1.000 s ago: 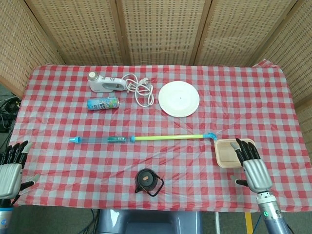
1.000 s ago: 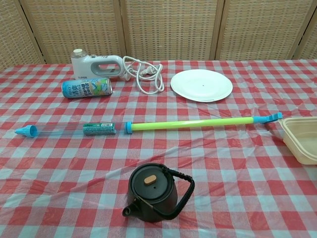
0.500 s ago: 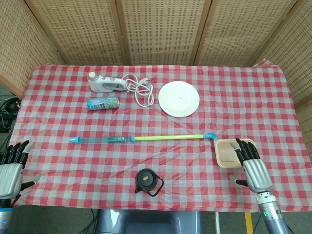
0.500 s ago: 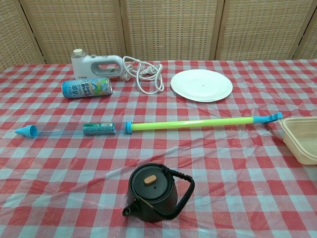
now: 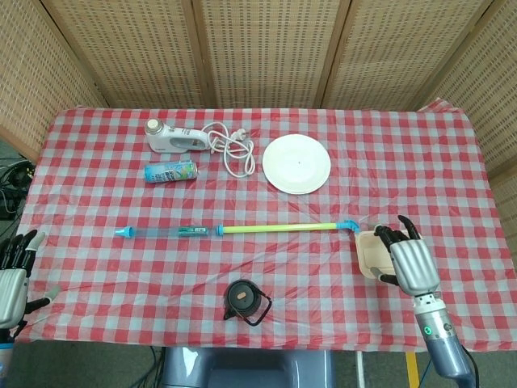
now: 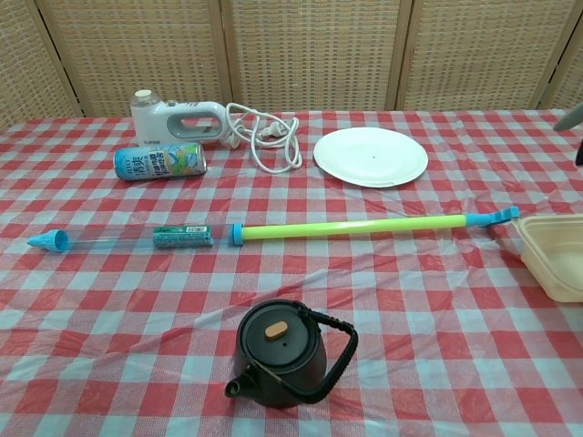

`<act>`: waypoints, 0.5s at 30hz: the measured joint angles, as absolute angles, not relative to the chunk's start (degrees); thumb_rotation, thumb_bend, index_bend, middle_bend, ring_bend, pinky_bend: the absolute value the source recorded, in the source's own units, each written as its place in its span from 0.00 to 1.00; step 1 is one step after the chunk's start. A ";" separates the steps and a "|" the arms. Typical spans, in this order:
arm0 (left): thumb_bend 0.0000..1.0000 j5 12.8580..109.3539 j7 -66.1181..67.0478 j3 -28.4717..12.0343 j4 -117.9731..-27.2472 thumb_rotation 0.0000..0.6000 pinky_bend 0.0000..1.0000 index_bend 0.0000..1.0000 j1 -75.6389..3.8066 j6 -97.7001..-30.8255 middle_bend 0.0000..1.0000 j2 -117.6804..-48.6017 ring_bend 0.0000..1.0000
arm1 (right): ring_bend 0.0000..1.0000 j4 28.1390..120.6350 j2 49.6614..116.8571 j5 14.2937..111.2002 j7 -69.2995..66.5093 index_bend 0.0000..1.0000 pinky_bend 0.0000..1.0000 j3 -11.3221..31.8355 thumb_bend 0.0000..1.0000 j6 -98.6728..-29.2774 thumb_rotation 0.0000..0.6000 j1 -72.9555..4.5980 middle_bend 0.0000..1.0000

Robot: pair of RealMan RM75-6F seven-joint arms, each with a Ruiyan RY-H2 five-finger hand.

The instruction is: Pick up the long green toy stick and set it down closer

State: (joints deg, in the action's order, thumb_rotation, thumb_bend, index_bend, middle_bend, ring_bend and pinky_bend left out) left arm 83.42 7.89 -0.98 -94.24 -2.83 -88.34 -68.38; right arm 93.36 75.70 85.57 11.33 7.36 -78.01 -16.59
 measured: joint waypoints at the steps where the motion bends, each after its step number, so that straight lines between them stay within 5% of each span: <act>1: 0.20 83.20 7.84 -1.11 -94.28 1.00 0.00 0.00 -2.86 -88.19 0.00 -68.32 0.00 | 0.74 93.89 75.76 84.35 12.97 0.35 0.36 8.38 0.18 -76.72 1.00 -17.66 0.72; 8: 0.20 81.19 7.27 -2.14 -94.10 1.00 0.00 0.00 -3.10 -87.06 0.00 -68.00 0.00 | 0.93 94.81 77.53 76.54 21.19 0.45 0.49 13.03 0.23 -69.44 1.00 -24.30 0.93; 15: 0.20 79.49 7.53 -3.06 -93.38 1.00 0.00 0.00 -3.55 -85.64 0.00 -68.06 0.00 | 0.96 91.08 82.49 66.54 26.52 0.48 0.50 16.00 0.24 -63.32 1.00 -29.80 0.98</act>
